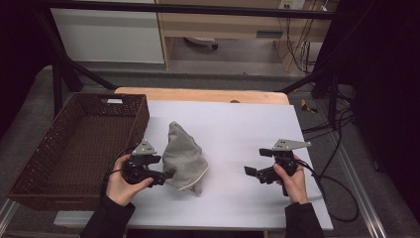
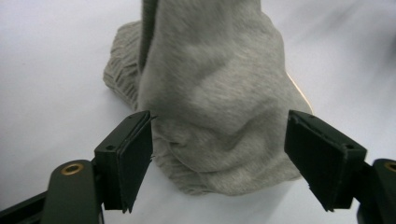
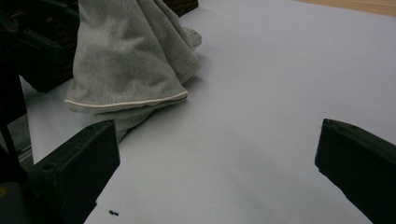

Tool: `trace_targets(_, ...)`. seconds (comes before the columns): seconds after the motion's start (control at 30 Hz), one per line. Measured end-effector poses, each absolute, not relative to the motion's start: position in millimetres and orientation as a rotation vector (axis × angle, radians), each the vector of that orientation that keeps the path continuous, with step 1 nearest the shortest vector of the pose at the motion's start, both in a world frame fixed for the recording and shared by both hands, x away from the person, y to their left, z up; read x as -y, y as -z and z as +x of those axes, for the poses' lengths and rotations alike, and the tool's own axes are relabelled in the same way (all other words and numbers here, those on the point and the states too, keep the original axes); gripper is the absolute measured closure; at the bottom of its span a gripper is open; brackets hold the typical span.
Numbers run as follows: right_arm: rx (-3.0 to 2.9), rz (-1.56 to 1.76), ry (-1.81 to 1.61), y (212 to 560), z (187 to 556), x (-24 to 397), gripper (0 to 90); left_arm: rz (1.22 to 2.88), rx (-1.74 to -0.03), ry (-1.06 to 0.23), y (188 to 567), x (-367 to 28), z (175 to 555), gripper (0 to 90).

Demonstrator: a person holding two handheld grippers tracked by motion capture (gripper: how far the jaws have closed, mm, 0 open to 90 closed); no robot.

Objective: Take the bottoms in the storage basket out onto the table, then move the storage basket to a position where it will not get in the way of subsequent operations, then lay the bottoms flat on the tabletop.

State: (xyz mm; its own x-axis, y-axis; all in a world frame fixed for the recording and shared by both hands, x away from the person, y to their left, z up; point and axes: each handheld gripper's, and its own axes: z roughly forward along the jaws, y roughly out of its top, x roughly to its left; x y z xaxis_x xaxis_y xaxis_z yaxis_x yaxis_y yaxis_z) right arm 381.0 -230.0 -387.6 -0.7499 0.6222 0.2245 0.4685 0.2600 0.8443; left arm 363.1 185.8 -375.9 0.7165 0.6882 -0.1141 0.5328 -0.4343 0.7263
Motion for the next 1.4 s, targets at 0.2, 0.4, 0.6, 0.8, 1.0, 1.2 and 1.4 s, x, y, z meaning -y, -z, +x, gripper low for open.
trace_targets(0.2, -2.411, 1.015, -1.488, 390, 380, 215, 0.5, 2.124, -0.924, -0.220, 383, -187, 364, 36.1)
trace_targets(0.4, -2.457, 0.991, -1.456, 394, 379, 198, 0.7, 2.070, -0.945, -0.206, 390, -192, 368, 50.2)
trace_targets(0.6, -2.502, 0.954, -1.434, 397, 376, 179, 0.9, 2.055, -0.965, -0.183, 393, -191, 368, 63.4)
trace_targets(0.8, -2.537, 0.940, -1.399, 400, 373, 162, 1.3, 2.063, -0.961, -0.172, 394, -189, 366, 82.8)
trace_targets(1.0, -2.556, 0.912, -1.375, 401, 369, 147, 1.6, 2.067, -0.949, -0.165, 393, -190, 365, 88.3)
trace_targets(1.2, -2.578, 0.879, -1.364, 403, 365, 134, 1.7, 2.051, -0.920, -0.141, 390, -189, 363, 89.0)
trace_targets(1.4, -2.577, 0.880, -1.385, 407, 363, 125, 1.8, 2.036, -0.886, -0.122, 385, -185, 359, 89.0)
